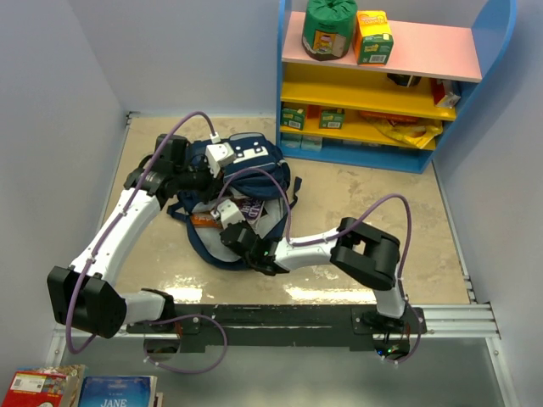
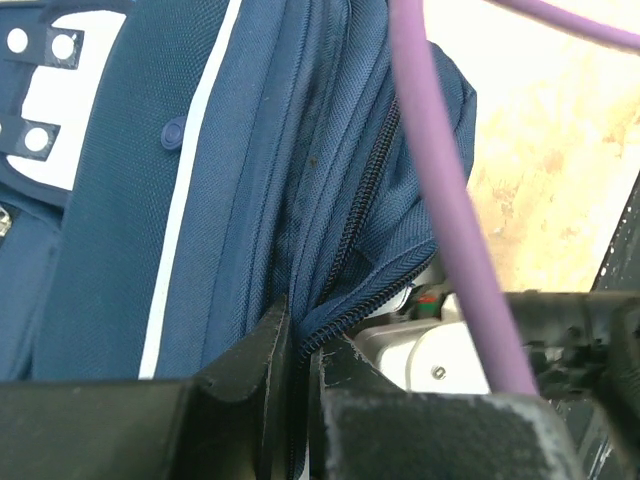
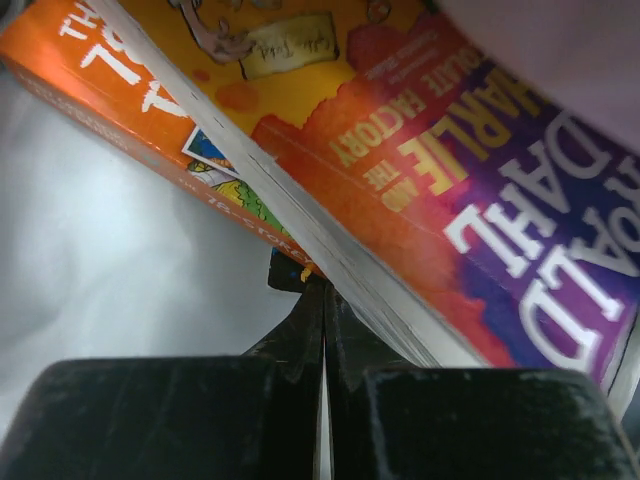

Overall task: Pack the student bag
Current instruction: Place the book in the student bag, then adjust the student bag at the center of the board.

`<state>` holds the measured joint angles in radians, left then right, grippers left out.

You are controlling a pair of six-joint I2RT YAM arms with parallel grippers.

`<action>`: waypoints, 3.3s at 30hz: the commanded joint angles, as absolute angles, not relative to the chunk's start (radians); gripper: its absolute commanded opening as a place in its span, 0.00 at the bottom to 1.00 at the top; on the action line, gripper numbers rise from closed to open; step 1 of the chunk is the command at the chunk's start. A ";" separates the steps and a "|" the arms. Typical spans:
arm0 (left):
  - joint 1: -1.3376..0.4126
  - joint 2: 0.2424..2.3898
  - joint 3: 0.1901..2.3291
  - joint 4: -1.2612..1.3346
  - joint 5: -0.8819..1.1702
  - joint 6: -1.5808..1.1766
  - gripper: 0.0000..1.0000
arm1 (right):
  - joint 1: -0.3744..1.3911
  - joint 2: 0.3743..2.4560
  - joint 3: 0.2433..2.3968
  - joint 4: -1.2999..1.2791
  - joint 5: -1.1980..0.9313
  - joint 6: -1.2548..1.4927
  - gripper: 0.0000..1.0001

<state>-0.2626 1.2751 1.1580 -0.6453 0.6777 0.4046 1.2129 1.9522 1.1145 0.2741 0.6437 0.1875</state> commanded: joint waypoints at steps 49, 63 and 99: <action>0.257 1.340 1.258 -0.738 0.808 0.692 0.82 | 1.249 1.671 1.363 0.111 0.528 0.274 0.28; 0.262 1.428 1.043 -0.612 0.707 0.825 0.87 | 1.374 1.698 1.016 0.057 0.371 0.483 0.08; 0.534 1.644 1.170 -0.692 0.873 0.799 0.64 | 1.316 2.307 1.878 -0.019 0.481 -0.431 0.54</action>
